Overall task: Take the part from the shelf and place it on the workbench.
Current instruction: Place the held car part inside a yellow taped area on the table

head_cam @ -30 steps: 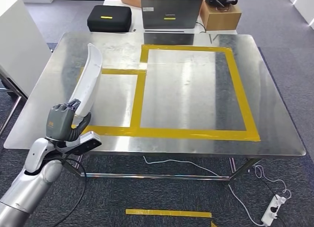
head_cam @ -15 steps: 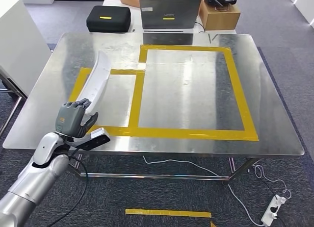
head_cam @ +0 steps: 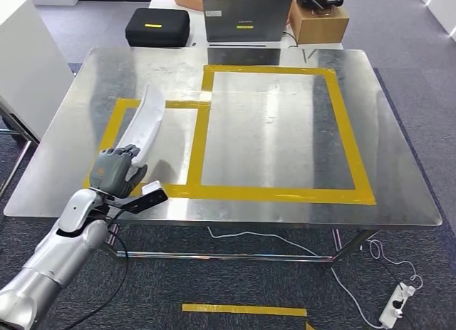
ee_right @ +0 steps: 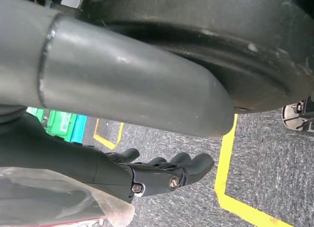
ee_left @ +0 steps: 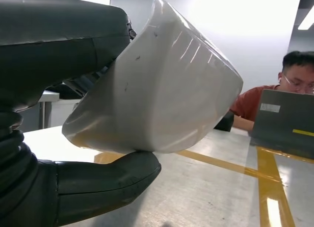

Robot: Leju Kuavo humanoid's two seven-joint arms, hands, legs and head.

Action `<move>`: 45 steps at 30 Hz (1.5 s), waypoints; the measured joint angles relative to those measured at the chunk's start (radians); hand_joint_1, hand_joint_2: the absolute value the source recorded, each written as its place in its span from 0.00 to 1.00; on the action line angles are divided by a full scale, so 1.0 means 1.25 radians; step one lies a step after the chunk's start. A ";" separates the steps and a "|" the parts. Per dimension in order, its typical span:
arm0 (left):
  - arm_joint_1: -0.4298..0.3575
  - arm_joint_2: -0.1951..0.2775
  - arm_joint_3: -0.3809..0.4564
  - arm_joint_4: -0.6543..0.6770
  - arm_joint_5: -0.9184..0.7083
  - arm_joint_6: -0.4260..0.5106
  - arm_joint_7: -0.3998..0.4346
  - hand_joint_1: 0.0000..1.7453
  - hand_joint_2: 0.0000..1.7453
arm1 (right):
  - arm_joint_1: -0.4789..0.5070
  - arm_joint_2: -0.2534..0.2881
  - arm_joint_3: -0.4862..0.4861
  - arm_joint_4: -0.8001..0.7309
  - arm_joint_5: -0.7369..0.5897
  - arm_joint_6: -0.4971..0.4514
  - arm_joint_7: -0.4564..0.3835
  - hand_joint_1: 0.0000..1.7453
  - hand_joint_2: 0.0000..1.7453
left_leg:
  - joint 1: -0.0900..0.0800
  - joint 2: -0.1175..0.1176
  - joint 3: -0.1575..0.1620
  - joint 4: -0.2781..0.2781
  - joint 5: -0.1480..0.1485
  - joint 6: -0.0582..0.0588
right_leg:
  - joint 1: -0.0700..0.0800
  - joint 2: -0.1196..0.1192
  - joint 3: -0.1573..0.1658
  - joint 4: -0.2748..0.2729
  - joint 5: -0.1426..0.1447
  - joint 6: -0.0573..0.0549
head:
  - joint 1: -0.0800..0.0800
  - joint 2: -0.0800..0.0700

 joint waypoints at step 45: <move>-0.022 -0.008 -0.013 0.104 -0.017 -0.012 0.027 0.00 0.00 | 0.000 0.000 0.007 0.000 0.002 0.008 -0.002 0.00 0.00 | 0.000 0.000 0.000 0.000 0.000 0.000 | 0.000 0.000 0.000 0.000 0.000 0.000 | 0.000 0.000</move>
